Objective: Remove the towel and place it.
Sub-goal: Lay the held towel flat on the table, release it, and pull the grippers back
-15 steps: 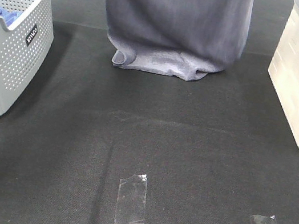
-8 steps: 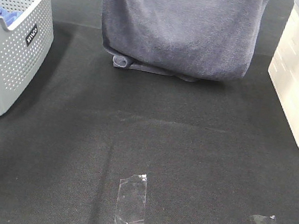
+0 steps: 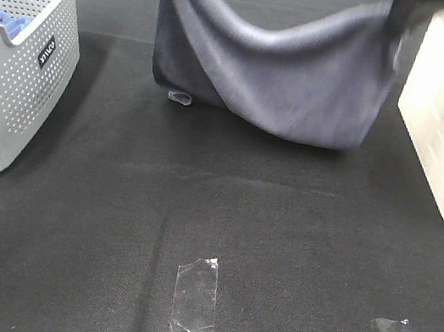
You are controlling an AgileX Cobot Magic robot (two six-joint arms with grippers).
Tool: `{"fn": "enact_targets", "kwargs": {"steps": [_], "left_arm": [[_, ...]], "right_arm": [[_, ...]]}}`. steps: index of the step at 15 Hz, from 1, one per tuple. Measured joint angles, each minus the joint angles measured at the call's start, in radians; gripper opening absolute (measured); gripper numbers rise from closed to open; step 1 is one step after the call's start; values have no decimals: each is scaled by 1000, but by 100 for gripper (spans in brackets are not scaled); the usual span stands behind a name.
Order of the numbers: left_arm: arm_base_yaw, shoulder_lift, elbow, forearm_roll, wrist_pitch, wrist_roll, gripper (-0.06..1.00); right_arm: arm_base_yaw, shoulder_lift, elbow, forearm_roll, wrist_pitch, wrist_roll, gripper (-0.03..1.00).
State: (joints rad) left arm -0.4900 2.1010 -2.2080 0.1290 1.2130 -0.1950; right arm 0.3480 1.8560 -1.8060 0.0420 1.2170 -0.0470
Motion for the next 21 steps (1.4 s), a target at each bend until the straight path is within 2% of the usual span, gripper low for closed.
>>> {"fn": "enact_targets", "kwargs": {"steps": [3, 5, 9, 10, 15, 17, 21], "left_arm": [[-42, -147, 268, 4, 1, -12, 0], [-108, -229, 439, 3, 0, -14, 0], [-235, -394, 707, 9, 1, -117, 0], [-293, -446, 785, 11, 1, -168, 0], [-567, -571, 980, 11, 1, -410, 0], [-656, -588, 1042, -29, 1, -512, 0], [-701, -591, 1108, -138, 1, -547, 0]], "right_arm": [[0, -116, 208, 114, 1, -20, 0], [0, -201, 353, 184, 1, -47, 0], [0, -386, 603, 212, 1, -54, 0], [0, -462, 690, 225, 1, -54, 0], [0, -714, 923, 262, 1, -50, 0], [0, -836, 1012, 267, 1, -44, 0], [0, -983, 1131, 335, 2, -42, 0]]}}
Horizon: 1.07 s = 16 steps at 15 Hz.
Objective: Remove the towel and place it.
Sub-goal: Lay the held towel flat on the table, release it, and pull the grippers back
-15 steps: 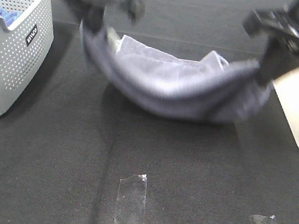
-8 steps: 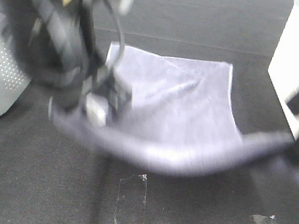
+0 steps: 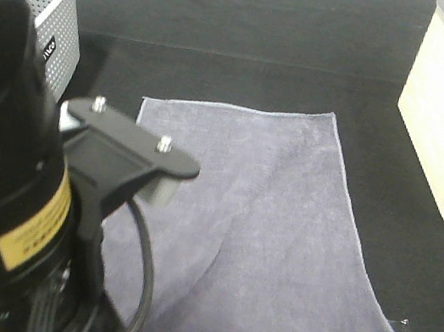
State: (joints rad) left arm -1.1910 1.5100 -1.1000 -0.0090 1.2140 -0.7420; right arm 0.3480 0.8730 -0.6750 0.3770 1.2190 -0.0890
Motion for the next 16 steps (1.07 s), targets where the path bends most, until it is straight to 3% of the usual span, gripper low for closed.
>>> {"fn": "enact_targets", "kwargs": {"steps": [6, 8, 11, 13, 16], "left_arm": [[-1, 0, 24, -46, 0, -3, 0], [-1, 0, 24, -56, 0, -13, 13], [-1, 0, 24, -69, 0, -30, 62], [-1, 0, 24, -69, 0, -30, 80], [-1, 0, 24, -41, 1, -30, 82]], "right_arm": [[0, -46, 66, 29, 1, 3, 0], [0, -46, 68, 26, 1, 22, 17], [0, -46, 68, 26, 1, 29, 75], [0, -46, 68, 26, 1, 30, 88], [0, -46, 68, 20, 1, 26, 90]]}}
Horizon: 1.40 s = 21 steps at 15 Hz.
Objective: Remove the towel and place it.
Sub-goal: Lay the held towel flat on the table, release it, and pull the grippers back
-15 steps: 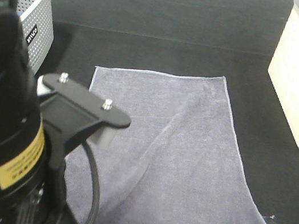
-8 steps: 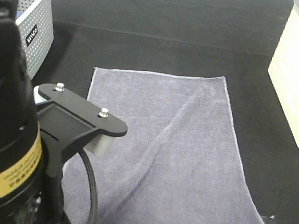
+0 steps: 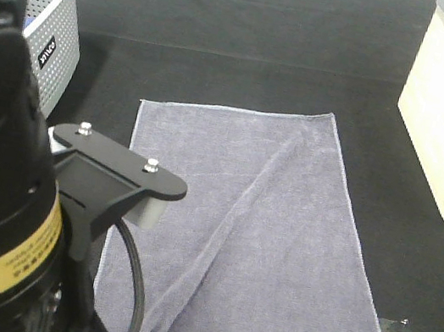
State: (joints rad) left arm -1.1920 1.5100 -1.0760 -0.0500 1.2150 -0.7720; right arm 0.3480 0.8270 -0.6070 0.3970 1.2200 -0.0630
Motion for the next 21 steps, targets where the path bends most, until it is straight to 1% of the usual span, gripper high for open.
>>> {"fn": "enact_targets", "kwargs": {"steps": [2, 4, 5, 6, 8, 10, 11, 13, 14, 15, 16, 17, 19, 21], "left_arm": [[0, 0, 0, 62, 0, 0, 78], [29, 0, 0, 125, 0, -1, 74], [76, 0, 0, 162, -11, 0, 73], [114, 0, 0, 175, -30, 4, 73], [224, 0, 0, 183, -79, 36, 73], [339, 0, 0, 182, -146, 107, 73], [399, 0, 0, 163, -196, 164, 73], [531, 0, -8, 59, -301, 291, 73], [583, 0, -19, 14, -340, 342, 73], [632, 3, -40, -13, -361, 371, 73], [632, 3, -40, -13, -361, 371, 73], [680, 15, -71, -22, -371, 390, 73], [750, 75, -162, -26, -377, 430, 73], [786, 174, -275, -27, -366, 460, 70]], "right_arm": [[0, 0, 0, -22, 0, -6, 89], [0, 6, 0, -45, -22, -28, 86], [0, 38, 0, -50, -56, -32, 83], [0, 74, 0, -53, -81, -32, 81], [0, 160, -43, -87, -101, -48, 76], [0, 251, -140, -126, -107, -51, 72], [0, 305, -203, -134, -107, -49, 71], [0, 408, -330, -139, -111, -48, 70], [0, 458, -391, -139, -115, -48, 70], [0, 513, -457, -140, -126, -47, 70], [0, 513, -457, -140, -126, -47, 70], [0, 561, -516, -140, -138, -47, 70], [0, 664, -628, -144, -157, -41, 70], [0, 767, -744, -179, -159, -29, 67]]}}
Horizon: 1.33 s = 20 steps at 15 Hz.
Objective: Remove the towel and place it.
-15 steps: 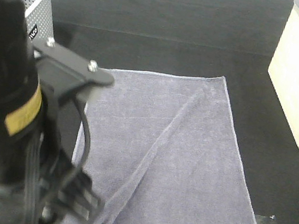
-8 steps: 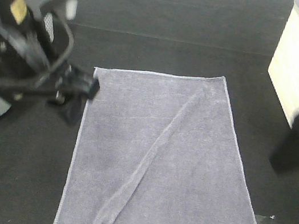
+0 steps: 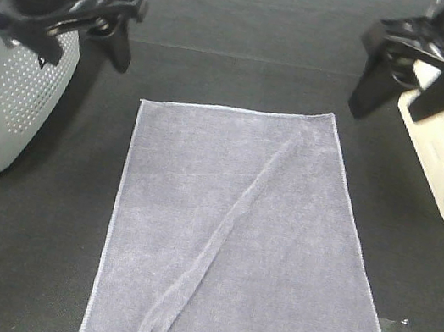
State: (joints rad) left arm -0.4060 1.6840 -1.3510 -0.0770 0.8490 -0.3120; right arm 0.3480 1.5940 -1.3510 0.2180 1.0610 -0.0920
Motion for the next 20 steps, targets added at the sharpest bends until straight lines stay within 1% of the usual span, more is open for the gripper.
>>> {"fn": "enact_targets", "kwargs": {"steps": [2, 3, 4, 5, 6, 7, 8, 9, 11, 13, 16, 17, 19, 20], "left_arm": [[16, 125, -126, 0, 25, 9, 69], [17, 262, -271, 4, 68, 10, 69], [17, 262, -271, 4, 68, 10, 69], [17, 363, -386, 11, 102, 11, 69], [17, 424, -458, 27, 129, 12, 68], [17, 455, -498, 35, 143, 13, 68], [17, 533, -611, 60, 180, 13, 68], [17, 583, -688, 77, 209, 13, 68], [17, 653, -801, 96, 256, 13, 68], [17, 691, -871, 114, 260, 13, 68], [17, 700, -882, 132, 274, 29, 68], [21, 700, -883, 133, 280, 36, 68], [21, 700, -883, 141, 301, 39, 68], [21, 700, -883, 149, 301, 39, 68]], "right_arm": [[0, 98, -90, -63, -4, 22, 59], [0, 191, -175, -90, -6, 30, 56], [0, 191, -175, -90, -6, 30, 56], [0, 262, -242, -99, -18, 32, 55], [0, 312, -288, -114, -26, 33, 53], [0, 341, -315, -126, -29, 36, 52], [0, 426, -392, -159, -39, 55, 51], [0, 482, -443, -175, -46, 60, 51], [0, 596, -544, -206, -48, 71, 51], [0, 687, -631, -237, -58, 81, 51], [-1, 791, -728, -317, -112, 105, 47], [-9, 814, -745, -329, -124, 118, 47], [-39, 848, -759, -319, -137, 132, 46], [-64, 866, -759, -287, -160, 128, 46]]}}
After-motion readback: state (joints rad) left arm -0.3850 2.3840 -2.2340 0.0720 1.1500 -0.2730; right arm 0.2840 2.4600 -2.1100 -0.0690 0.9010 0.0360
